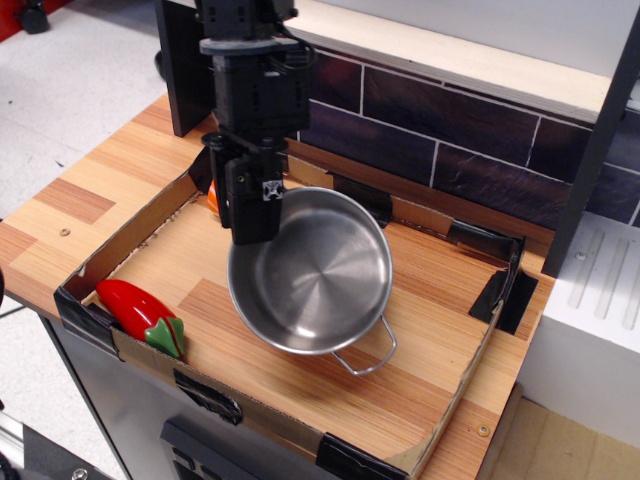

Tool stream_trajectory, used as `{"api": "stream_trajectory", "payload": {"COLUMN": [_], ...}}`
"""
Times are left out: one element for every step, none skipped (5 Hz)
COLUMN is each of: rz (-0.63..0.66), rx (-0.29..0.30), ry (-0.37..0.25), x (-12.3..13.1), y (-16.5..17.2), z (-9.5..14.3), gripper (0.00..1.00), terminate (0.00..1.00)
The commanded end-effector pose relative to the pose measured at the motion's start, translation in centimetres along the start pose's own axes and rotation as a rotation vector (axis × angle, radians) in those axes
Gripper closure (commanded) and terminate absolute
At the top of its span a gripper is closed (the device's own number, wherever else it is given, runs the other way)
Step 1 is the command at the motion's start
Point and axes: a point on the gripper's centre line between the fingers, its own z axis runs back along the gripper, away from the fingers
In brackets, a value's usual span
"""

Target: Upright metal pot

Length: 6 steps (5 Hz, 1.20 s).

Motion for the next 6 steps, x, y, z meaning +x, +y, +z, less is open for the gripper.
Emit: {"api": "stream_trajectory", "payload": {"rz": [-0.015,-0.007,-0.055,-0.087,-0.14,-0.207], "rx": [0.083,0.087,0.146,0.212,0.393,0.466], "ry": [-0.029,-0.043,-0.051,-0.064,-0.099,-0.191], "x": [0.6,0.9,1.1,1.2,1.2,1.9], "y": [2.8,3.1,3.0,3.0,3.2,2.8], "z": [0.6,0.7,0.3,0.0,-0.4,0.8], "gripper": [0.0,0.0,0.0,0.0,0.0,0.0], "terminate": [0.0,0.0,0.0,0.0,0.0,1.0]}}
